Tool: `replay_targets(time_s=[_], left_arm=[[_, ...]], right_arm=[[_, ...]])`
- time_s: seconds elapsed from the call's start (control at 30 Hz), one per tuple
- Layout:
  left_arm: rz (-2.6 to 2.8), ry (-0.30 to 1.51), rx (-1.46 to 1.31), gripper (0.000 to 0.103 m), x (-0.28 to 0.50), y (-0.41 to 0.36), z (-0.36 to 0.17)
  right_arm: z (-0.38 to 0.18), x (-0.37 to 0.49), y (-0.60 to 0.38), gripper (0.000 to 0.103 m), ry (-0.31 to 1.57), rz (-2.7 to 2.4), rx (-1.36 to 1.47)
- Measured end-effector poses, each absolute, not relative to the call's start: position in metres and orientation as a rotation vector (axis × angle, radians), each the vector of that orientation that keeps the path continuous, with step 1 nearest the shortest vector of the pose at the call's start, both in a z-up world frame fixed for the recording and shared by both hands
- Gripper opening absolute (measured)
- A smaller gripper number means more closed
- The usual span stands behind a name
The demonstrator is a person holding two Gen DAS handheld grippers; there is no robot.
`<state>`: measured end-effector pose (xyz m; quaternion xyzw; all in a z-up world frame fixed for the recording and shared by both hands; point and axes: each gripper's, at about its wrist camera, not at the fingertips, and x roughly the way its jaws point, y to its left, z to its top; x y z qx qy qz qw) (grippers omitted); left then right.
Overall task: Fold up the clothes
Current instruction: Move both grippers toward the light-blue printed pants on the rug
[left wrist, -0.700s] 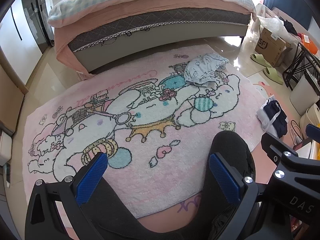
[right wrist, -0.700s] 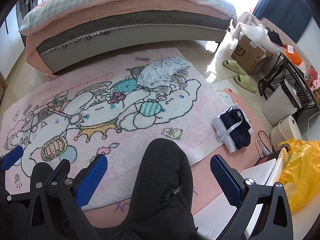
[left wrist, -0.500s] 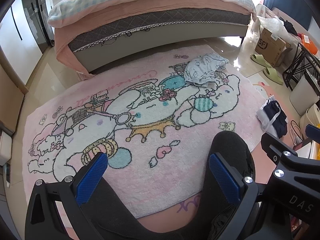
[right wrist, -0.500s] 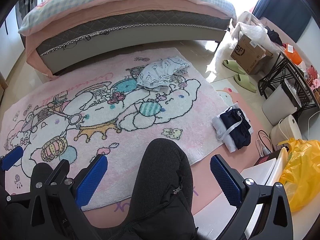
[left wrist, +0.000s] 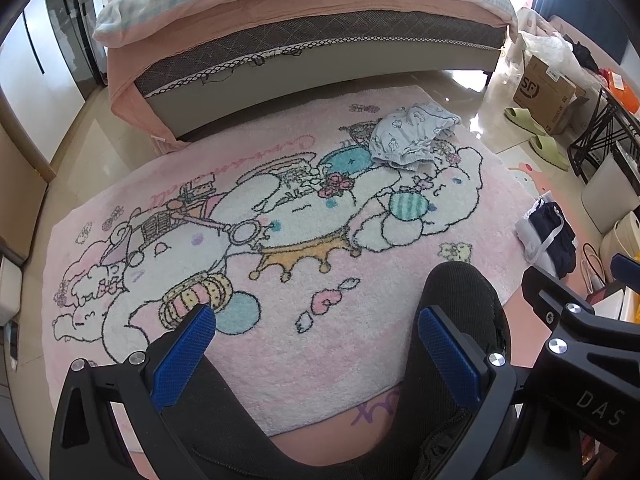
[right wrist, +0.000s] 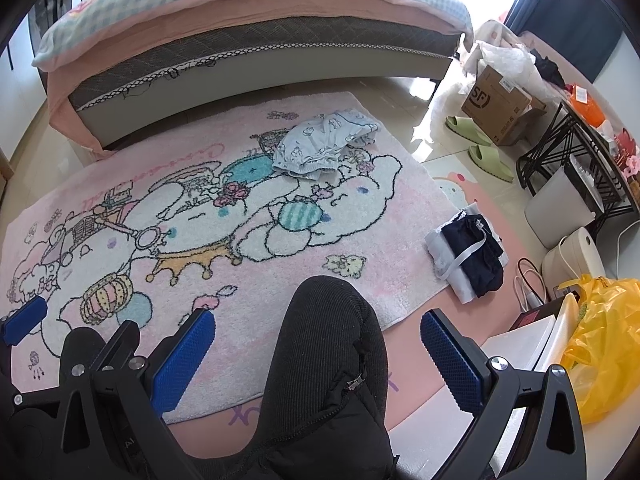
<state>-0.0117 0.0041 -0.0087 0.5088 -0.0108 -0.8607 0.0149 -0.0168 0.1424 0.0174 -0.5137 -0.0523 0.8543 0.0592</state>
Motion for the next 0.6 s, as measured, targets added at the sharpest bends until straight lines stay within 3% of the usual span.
replay_targets(time_s=[0.6], left_arm=[[-2.705,-0.018,1.617,0.103,-0.062,0.023,-0.024]], right_arm=[[-0.006,-0.07,0.148,0.103,-0.067,2.55,-1.595]])
